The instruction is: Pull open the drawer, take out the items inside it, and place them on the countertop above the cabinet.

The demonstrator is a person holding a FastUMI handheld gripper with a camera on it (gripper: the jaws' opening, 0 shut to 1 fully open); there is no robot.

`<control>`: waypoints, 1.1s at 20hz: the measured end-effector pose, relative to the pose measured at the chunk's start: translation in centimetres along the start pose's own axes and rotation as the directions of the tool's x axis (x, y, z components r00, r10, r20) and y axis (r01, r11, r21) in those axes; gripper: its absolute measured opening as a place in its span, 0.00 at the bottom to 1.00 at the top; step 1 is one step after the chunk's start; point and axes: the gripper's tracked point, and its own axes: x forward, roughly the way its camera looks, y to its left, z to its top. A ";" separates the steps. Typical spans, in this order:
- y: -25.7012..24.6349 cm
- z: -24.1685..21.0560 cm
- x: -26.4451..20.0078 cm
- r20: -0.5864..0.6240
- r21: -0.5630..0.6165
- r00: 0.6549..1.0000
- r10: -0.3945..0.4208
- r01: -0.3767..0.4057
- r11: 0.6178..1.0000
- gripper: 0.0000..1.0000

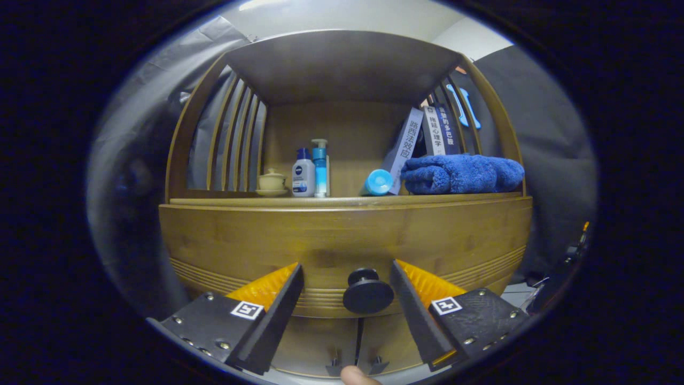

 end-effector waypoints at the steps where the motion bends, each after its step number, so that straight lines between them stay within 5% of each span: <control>1: 0.0 0.0 0.1 -0.007 0.000 1.000 -0.001 0.001 1.000 0.98; 6: 0.1 1.4 -0.6 -0.044 -0.007 0.999 -0.005 0.005 1.000 0.98; 22: -3.3 22.0 -16.9 0.073 -0.067 0.992 -0.100 0.105 0.992 0.98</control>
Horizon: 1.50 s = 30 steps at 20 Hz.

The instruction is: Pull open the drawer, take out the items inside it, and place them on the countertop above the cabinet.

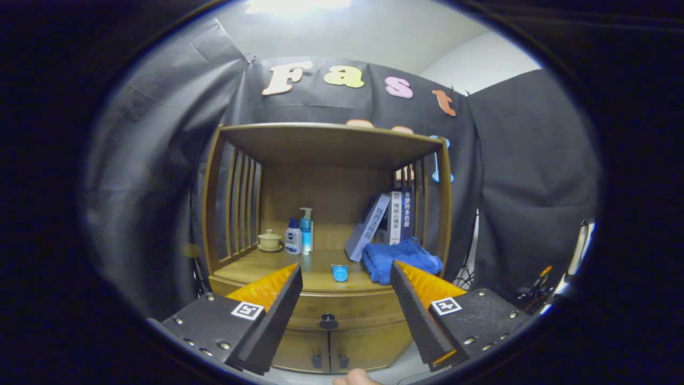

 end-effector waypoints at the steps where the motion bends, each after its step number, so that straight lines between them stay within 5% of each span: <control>1: -0.1 0.6 -1.3 -0.020 -0.008 1.000 0.001 -0.001 1.000 0.98; 12: -5.0 2.1 -10.1 -0.095 0.094 0.995 -0.007 0.016 0.995 0.98; 30: -2.9 0.3 -11.1 -0.146 0.080 0.988 0.046 -0.034 0.996 0.99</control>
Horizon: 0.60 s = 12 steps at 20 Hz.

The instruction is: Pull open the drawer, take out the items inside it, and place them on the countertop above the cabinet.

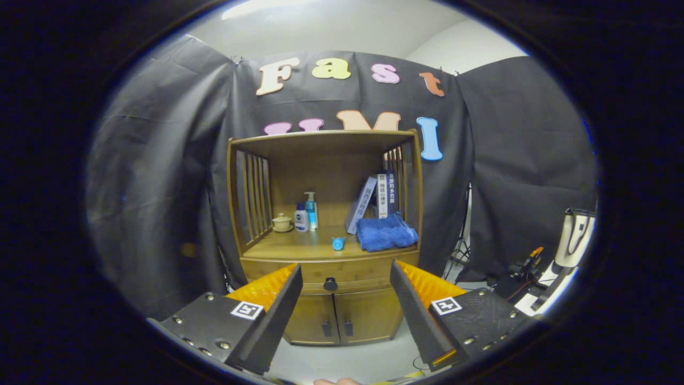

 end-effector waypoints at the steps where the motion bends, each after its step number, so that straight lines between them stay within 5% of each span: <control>1: 0.1 0.0 0.0 0.001 -0.003 1.000 0.000 0.000 1.000 0.99; 12: 1.2 0.0 0.4 -0.004 -0.012 1.000 0.019 -0.019 1.000 0.99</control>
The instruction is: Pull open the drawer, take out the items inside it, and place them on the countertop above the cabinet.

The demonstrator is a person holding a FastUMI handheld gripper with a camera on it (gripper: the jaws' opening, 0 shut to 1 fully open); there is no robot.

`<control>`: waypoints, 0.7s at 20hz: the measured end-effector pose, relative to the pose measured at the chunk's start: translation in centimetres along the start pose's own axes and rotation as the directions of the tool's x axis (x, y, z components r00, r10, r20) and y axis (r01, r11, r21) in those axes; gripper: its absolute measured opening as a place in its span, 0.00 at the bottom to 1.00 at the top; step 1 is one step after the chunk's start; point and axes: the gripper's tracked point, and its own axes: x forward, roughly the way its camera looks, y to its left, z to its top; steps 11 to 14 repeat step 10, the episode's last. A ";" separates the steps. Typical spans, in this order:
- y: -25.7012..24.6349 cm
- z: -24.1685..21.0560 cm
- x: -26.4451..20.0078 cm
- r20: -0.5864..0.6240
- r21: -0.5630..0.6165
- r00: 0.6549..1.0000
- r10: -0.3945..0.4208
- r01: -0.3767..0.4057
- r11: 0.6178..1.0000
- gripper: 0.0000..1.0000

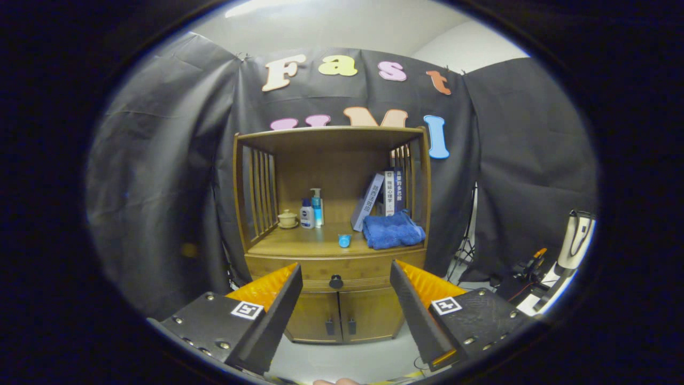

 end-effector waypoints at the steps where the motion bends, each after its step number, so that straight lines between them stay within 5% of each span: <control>1: 0.1 0.1 0.1 0.004 -0.006 1.000 0.000 0.000 1.000 0.99; 14: -0.4 0.6 1.6 -0.004 -0.004 1.000 -0.006 0.006 1.000 0.99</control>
